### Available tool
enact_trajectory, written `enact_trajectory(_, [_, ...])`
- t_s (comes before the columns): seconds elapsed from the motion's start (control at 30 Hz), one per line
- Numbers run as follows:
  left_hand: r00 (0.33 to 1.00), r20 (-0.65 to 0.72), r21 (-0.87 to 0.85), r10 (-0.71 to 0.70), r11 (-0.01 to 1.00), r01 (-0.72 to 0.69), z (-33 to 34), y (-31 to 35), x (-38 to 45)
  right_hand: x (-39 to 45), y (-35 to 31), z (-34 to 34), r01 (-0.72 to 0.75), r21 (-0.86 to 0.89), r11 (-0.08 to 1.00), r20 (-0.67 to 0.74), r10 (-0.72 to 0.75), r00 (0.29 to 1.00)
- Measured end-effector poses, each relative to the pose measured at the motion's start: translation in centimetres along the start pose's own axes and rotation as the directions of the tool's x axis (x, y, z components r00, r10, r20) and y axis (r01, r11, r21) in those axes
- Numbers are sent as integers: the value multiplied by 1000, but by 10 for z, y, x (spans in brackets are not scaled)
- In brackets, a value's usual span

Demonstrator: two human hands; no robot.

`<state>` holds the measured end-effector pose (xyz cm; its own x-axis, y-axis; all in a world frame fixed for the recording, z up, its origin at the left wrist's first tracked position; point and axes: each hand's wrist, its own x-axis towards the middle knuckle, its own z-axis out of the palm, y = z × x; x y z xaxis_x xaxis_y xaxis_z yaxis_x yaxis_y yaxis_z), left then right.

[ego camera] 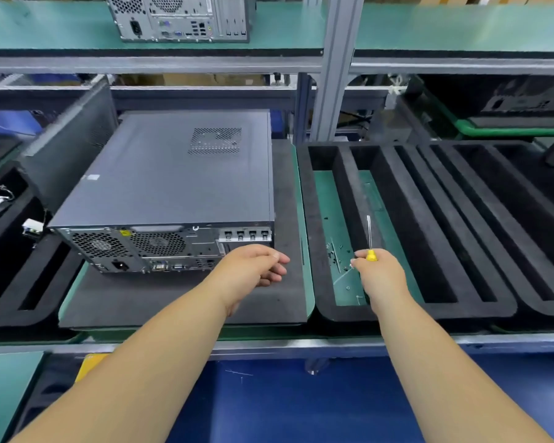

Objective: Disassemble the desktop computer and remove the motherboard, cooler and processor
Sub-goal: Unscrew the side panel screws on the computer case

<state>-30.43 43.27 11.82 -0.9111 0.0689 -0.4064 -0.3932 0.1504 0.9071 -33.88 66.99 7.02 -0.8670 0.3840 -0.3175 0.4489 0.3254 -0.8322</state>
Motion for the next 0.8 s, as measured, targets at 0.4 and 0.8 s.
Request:
enact_trajectory(0.4, [992,-122,37,16,999,-12,-3,4,-7,3,-4,36,89,-211,973,234,-38,972])
enact_trajectory(0.8, [983,-179,8,36,999,-35,-18,2,-12,4,-6,65,230,-399,887,332,-94,938])
